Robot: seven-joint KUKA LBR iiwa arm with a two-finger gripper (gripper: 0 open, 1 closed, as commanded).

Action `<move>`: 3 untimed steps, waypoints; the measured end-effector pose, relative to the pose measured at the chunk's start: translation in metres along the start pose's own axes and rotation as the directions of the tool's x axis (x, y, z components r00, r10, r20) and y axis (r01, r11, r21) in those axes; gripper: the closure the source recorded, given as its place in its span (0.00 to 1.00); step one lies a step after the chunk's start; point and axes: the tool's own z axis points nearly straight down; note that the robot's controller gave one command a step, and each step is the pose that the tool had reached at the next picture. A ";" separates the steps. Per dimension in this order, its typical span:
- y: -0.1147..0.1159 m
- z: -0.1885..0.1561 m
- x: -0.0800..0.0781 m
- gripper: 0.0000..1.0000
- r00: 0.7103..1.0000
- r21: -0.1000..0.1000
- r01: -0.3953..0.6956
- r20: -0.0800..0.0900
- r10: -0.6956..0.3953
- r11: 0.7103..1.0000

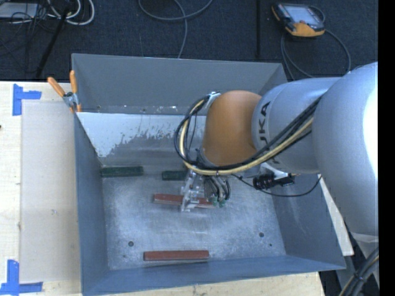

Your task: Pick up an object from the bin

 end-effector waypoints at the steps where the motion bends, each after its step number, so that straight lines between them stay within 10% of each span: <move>1: 0.001 -0.013 -0.003 1.00 1.000 -0.003 0.000 0.009 0.000 1.000; 3: 0.000 -0.043 0.000 1.00 1.000 -0.001 0.001 0.004 -0.001 1.000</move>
Offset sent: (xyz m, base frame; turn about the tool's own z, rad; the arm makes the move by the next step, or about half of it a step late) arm 0.0001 0.0000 0.0791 0.0000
